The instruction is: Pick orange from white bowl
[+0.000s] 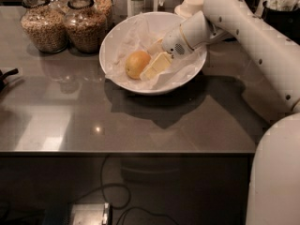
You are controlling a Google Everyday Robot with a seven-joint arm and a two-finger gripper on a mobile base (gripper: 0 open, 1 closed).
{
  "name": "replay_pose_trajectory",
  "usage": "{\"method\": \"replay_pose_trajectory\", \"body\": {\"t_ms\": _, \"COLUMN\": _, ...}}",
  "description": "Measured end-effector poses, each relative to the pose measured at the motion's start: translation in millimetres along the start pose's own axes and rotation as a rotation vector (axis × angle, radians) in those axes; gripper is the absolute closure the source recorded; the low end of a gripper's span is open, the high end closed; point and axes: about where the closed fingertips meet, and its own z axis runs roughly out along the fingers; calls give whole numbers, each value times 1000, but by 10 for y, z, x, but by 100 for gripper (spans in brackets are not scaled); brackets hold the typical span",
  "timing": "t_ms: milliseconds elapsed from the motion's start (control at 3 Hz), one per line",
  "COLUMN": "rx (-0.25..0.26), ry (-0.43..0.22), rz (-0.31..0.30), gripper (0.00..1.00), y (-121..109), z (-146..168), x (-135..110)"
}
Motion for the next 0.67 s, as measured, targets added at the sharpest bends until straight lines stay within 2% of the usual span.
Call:
{"method": "replay_pose_trajectory", "body": {"t_ms": 333, "rx": 0, "ry": 0, "rz": 0, "gripper": 18, "y": 0, "z": -18, "x": -21}}
{"method": "replay_pose_trajectory", "body": {"t_ms": 667, "rx": 39, "ry": -13, "rz": 2, "gripper": 21, "y": -14, "z": -10, "x": -50}}
